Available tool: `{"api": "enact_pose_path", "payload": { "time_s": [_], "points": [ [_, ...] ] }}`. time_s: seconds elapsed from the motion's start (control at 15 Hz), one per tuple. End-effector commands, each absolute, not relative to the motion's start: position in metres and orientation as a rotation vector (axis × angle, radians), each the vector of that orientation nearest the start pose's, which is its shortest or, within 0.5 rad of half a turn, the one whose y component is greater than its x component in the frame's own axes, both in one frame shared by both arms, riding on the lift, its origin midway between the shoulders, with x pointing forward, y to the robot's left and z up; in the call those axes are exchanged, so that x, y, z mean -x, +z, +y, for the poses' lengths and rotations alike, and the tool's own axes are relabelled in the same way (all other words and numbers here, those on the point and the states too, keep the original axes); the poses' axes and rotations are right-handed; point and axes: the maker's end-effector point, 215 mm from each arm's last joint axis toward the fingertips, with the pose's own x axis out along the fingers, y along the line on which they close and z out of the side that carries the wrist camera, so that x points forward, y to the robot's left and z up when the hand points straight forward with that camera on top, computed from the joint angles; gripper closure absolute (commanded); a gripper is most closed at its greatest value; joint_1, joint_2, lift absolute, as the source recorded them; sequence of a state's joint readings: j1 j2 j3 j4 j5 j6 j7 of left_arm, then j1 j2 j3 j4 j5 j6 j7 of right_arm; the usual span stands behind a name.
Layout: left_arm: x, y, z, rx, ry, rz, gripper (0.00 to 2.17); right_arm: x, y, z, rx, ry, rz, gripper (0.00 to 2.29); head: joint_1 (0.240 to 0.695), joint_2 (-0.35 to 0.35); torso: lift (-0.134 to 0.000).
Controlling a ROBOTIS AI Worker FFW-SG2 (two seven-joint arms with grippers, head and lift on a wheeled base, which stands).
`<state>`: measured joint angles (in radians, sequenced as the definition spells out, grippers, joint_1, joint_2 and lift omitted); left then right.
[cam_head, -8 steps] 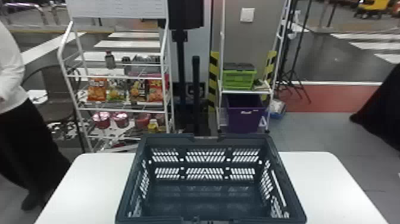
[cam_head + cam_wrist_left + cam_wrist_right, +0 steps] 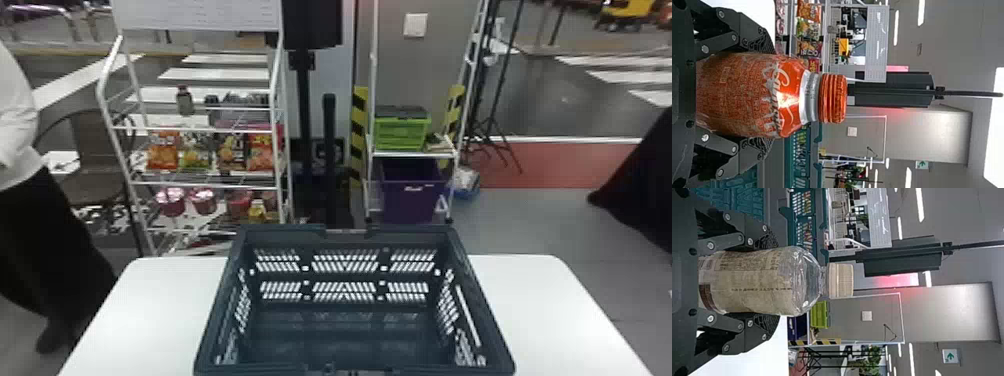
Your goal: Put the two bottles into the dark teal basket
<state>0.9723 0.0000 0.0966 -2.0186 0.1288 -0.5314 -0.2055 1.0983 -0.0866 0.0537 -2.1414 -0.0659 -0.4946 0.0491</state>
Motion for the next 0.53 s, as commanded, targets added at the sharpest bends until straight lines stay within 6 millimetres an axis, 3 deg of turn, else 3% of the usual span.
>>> {"api": "enact_pose_path", "payload": {
  "time_s": [0.0,0.2,0.47],
  "points": [
    [-0.275,-0.359,0.247,0.031,-0.085,-0.017,2.15,-0.251,-0.346,-0.198,-0.065,0.118,0.035,1.6,0.499,0.0,0.0],
    [-0.274,-0.36,0.247,0.031,-0.084,-0.014,2.15,-0.258,-0.331,-0.199,-0.064,0.116,0.012,1.6,0.499,0.0,0.0],
    [-0.271,-0.357,0.248,0.024,-0.08,-0.033,2.15,-0.293,-0.307,-0.195,-0.062,0.125,0.026,1.6,0.499,0.0,0.0]
  ]
}}
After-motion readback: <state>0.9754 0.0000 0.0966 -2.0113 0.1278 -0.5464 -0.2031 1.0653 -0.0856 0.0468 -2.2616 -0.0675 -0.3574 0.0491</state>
